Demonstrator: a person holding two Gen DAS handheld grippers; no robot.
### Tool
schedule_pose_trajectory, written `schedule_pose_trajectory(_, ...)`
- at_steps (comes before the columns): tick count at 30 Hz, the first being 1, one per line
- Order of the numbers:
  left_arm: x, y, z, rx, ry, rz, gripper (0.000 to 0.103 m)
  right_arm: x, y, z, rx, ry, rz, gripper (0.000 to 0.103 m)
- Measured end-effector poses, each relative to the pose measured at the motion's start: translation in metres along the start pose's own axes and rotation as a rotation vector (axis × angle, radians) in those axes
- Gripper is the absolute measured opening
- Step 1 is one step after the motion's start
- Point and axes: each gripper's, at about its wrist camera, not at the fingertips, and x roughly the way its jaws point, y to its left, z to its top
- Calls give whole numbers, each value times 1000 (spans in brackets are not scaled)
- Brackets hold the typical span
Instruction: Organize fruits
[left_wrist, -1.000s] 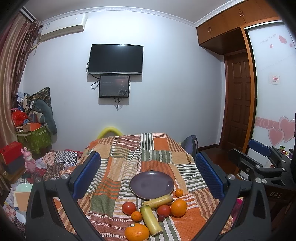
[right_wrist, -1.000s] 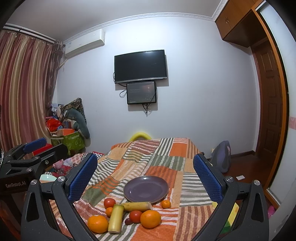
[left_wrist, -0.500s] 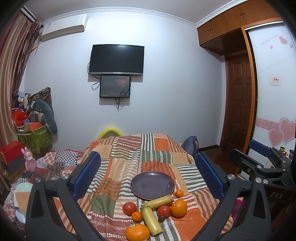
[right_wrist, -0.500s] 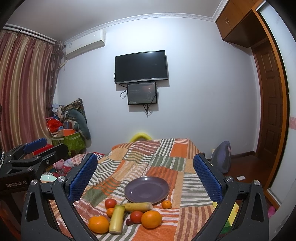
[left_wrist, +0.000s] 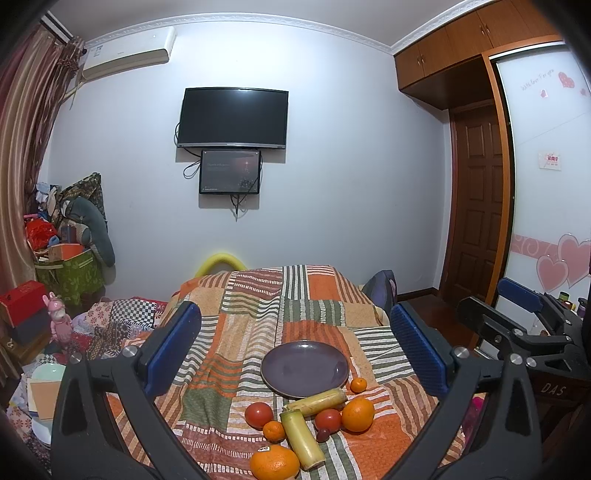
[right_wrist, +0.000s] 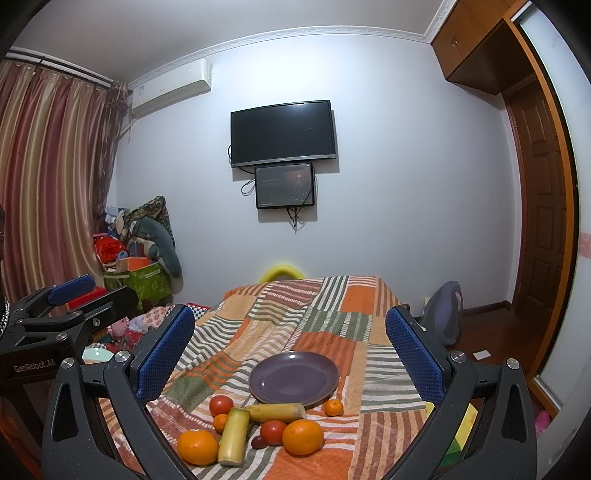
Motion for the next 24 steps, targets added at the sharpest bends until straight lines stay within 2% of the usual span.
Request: schedule_pose_trajectory(24,2,-2,-5,6,0,4,103,4,3,-4,-1,14,-1,103)
